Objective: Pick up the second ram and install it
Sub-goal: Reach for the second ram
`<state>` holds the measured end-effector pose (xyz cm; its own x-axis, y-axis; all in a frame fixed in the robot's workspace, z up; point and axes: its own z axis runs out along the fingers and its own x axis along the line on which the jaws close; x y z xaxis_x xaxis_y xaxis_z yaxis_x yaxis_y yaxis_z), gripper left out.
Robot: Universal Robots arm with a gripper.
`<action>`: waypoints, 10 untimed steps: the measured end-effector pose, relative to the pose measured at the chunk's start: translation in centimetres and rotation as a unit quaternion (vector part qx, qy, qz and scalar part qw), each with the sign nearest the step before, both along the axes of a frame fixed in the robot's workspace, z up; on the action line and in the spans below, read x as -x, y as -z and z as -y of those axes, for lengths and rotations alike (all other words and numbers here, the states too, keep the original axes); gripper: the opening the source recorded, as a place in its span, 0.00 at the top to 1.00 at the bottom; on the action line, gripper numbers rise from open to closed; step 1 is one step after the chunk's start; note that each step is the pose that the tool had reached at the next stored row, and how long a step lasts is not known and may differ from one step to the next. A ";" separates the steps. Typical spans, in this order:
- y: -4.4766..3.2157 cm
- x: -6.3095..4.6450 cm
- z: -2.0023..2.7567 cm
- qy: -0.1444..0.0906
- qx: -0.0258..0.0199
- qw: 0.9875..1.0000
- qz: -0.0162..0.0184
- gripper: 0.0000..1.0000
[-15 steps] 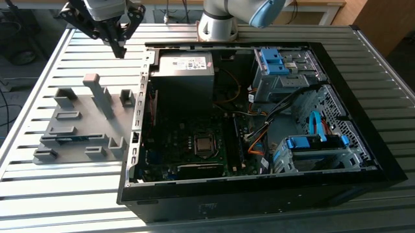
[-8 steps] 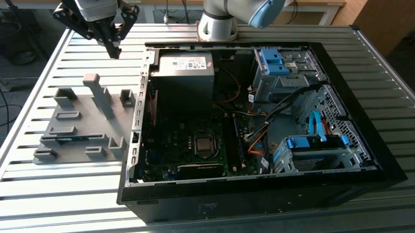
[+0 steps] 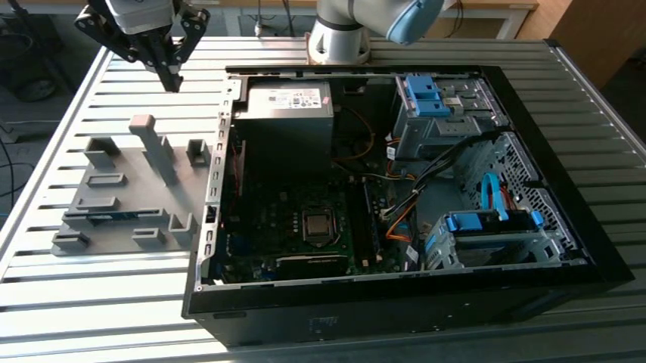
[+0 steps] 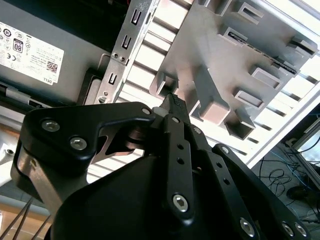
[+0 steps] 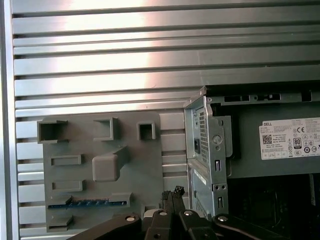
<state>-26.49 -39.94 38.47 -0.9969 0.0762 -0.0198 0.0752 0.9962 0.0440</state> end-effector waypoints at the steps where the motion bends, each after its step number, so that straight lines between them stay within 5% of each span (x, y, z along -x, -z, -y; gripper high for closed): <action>1: 0.00 0.0 0.00 0.000 0.000 1.000 0.000 0.89; 10: 0.00 1.3 0.41 0.000 0.000 1.000 0.000 0.89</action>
